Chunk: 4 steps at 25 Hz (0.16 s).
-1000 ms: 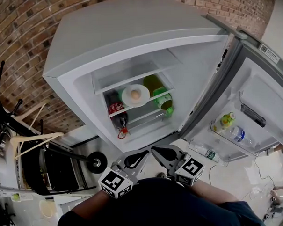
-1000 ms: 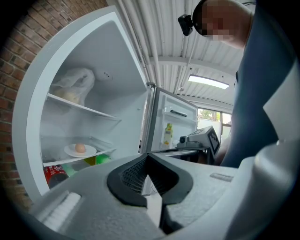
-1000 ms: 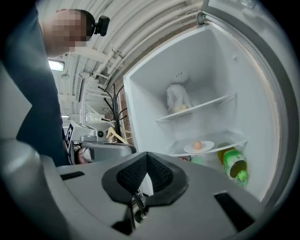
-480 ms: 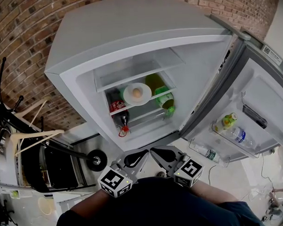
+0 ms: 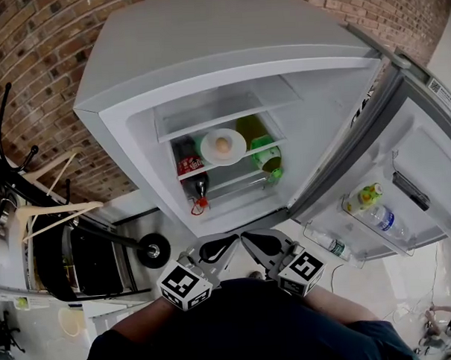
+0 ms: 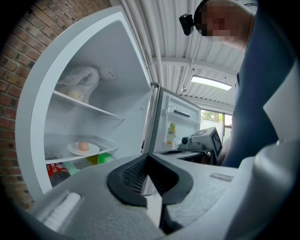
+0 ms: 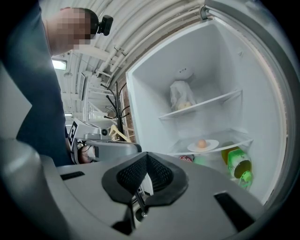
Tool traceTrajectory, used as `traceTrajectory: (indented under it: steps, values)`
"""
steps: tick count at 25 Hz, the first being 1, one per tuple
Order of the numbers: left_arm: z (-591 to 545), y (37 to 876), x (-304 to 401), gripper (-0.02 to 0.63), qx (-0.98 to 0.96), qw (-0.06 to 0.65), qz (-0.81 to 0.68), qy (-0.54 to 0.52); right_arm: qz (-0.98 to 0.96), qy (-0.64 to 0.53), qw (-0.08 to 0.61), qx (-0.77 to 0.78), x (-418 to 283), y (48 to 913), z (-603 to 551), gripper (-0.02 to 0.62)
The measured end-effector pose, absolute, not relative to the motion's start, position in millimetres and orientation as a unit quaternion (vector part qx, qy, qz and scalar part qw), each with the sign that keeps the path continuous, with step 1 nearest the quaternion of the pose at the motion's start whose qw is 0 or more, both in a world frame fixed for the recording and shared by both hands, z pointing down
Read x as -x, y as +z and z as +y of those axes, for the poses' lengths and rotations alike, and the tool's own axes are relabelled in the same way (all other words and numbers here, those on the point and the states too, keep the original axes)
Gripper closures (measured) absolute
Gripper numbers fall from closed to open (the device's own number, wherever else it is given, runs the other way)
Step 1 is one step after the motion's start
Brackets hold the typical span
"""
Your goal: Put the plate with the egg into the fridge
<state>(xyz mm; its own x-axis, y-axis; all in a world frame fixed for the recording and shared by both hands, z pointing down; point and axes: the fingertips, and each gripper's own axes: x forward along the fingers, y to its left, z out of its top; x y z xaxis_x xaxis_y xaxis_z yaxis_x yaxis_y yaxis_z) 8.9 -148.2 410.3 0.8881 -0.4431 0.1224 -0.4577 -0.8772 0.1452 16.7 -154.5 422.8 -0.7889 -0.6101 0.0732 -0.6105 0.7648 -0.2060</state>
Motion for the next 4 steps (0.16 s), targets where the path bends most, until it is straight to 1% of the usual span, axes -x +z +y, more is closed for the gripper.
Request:
traceTrajectory:
  steps: [4]
  values:
    - [-149.2,412.1,-7.2,0.603,-0.967,0.088,-0.235,0.043,-0.940,0.110,0.006,-0.323,-16.0,425.1,-155.7,0.586]
